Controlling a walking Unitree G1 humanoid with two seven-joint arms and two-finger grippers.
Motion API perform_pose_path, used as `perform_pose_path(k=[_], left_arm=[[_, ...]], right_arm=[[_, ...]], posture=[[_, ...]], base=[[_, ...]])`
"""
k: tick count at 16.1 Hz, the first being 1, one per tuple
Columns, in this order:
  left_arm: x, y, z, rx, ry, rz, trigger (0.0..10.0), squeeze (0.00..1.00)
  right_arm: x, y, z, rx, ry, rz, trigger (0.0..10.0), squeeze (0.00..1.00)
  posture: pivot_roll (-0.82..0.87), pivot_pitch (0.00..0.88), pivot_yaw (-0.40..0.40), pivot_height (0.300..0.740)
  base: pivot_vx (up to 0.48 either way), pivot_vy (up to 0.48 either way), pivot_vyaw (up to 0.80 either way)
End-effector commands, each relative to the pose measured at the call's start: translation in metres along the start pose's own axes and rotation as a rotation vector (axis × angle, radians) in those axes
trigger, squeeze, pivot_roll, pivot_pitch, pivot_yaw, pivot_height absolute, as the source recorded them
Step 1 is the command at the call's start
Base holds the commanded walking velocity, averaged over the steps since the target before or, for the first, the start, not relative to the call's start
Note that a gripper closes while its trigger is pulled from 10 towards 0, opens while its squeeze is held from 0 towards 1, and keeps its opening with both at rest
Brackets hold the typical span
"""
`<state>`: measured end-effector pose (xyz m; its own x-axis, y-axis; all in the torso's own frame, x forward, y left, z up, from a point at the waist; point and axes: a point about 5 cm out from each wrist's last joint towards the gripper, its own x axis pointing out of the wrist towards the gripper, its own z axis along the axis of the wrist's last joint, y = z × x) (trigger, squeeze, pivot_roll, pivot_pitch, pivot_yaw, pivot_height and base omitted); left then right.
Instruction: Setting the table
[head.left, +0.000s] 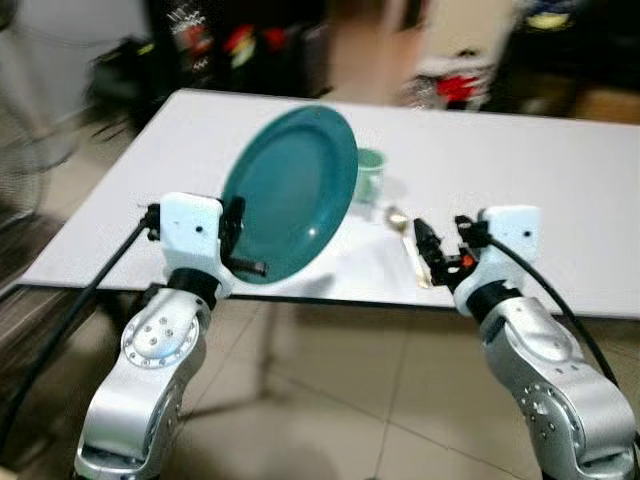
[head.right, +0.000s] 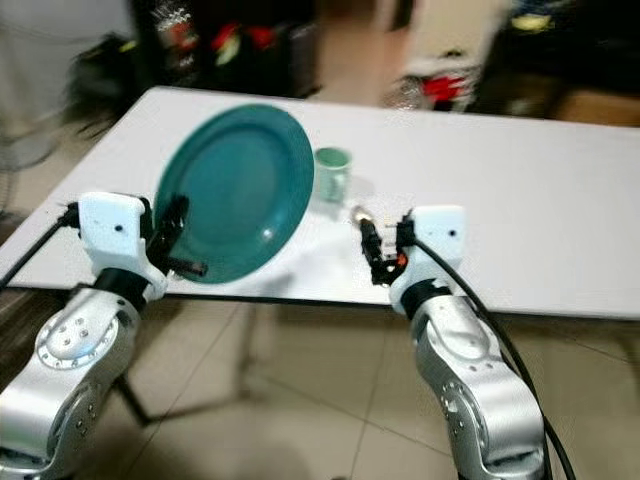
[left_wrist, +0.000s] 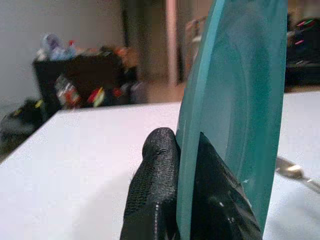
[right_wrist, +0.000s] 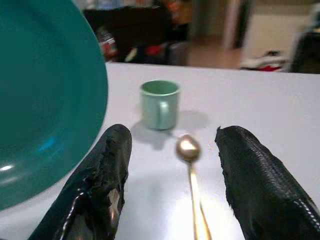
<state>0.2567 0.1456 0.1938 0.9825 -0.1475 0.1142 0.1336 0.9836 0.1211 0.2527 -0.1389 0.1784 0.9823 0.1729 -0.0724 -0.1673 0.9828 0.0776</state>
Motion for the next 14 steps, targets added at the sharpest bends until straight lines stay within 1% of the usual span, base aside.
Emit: perform_pose_path(k=[1,3,4,5,6,7,8,9,11,13,14], left_arm=[[0.003,0.004,0.005,0.022,-0.032,0.001,10.0,0.00],[0.004,0.003,0.004,0.026,-0.026,0.000,10.0,0.00],[0.003,0.004,0.001,0.006,-0.011,0.008,10.0,0.00],[0.003,0.004,-0.003,-0.056,0.006,0.017,10.0,0.00],[0.002,0.006,-0.005,-0.078,0.021,0.036,10.0,0.00],[0.001,0.009,-0.008,-0.075,0.049,0.059,10.0,0.00],[-0.001,0.015,-0.013,-0.091,0.081,0.097,10.0,0.00],[-0.003,0.019,-0.018,-0.119,0.108,0.129,10.0,0.00],[-0.005,0.023,-0.024,-0.156,0.140,0.157,10.0,0.00],[-0.006,0.024,-0.027,-0.210,0.158,0.182,10.0,0.00],[-0.006,0.024,-0.028,-0.221,0.158,0.182,10.0,0.00]], right_arm=[[-0.002,0.001,-0.002,0.012,0.018,-0.009,10.0,0.00],[-0.003,-0.002,-0.002,0.018,0.021,-0.034,10.0,0.00],[-0.003,-0.004,-0.001,0.038,0.020,-0.056,10.0,0.00],[-0.003,-0.004,0.000,0.048,0.016,-0.048,10.0,0.00],[-0.001,-0.003,0.002,0.054,0.027,-0.001,10.0,0.00],[0.000,0.000,0.003,0.037,0.042,0.074,10.0,0.00],[0.000,0.001,0.005,-0.012,0.060,0.174,10.0,0.00],[-0.001,0.001,0.006,-0.050,0.059,0.219,10.0,0.00],[-0.003,-0.003,0.007,-0.092,0.048,0.246,10.0,0.00],[-0.005,-0.003,0.006,-0.097,0.056,0.267,10.0,0.00],[-0.005,-0.003,0.006,-0.096,0.056,0.270,10.0,0.00]], posture=[[-0.08,0.000,-0.005,0.740],[-0.08,0.000,-0.005,0.740],[-0.09,0.000,0.002,0.740],[-0.09,0.001,0.003,0.740],[-0.09,0.002,0.002,0.740],[-0.09,0.005,0.001,0.740],[-0.09,0.006,0.001,0.740],[-0.09,0.008,-0.001,0.740],[-0.08,0.012,-0.004,0.740],[-0.08,0.014,-0.004,0.740],[-0.08,0.015,-0.006,0.740]], base=[[0.000,-0.480,-0.80],[0.000,-0.480,-0.67],[0.000,-0.480,-0.62],[0.000,0.000,0.00],[0.000,0.000,0.00],[0.000,0.000,0.00],[0.000,0.000,0.00],[0.000,0.000,0.00],[0.000,0.000,0.00],[0.000,0.000,0.00],[0.000,0.000,0.00]])
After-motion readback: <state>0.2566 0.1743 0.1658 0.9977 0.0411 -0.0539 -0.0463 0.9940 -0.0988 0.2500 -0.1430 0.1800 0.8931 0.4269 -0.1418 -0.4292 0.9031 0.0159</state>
